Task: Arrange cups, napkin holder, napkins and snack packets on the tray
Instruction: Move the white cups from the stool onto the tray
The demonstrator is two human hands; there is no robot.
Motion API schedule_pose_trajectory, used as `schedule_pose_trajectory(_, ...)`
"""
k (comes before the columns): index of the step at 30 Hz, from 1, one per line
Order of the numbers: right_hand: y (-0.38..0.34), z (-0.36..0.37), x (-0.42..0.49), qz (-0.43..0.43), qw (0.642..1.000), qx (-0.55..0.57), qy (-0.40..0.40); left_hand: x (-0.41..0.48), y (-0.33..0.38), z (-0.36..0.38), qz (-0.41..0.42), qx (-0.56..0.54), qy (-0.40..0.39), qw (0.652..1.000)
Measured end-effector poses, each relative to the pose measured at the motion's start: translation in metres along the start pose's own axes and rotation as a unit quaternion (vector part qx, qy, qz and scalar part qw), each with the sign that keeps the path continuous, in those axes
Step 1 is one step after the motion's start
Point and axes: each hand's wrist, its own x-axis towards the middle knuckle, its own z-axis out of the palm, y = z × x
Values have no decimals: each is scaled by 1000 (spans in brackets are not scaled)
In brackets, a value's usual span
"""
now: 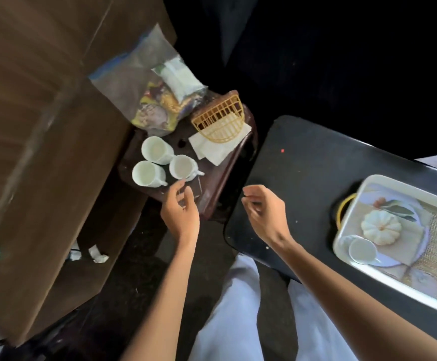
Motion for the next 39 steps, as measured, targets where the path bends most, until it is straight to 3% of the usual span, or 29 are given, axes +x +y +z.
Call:
schedule_pose_trajectory(7, -36, 75, 54, 23, 999, -24, -27, 52, -9, -3, -6, -7, -15, 1000)
schedule_pose_trajectory(15, -43, 108, 81, 66, 996, -46, -46, 63, -16, 2, 9, 31, -42, 999)
schedule_pose_trajectory(22, -40, 113, 84, 79, 996, -32, -34, 65, -17, -3, -47, -48, -64, 996)
schedule_pose_trajectory(32, -10, 66, 52, 61, 998, -9, 4, 34, -5, 5, -114, -141, -88, 979)
schedule_pose_trajectory(39, 27, -21, 0, 46, 997, -1, 54, -29, 20, 43, -176, -219, -190, 941)
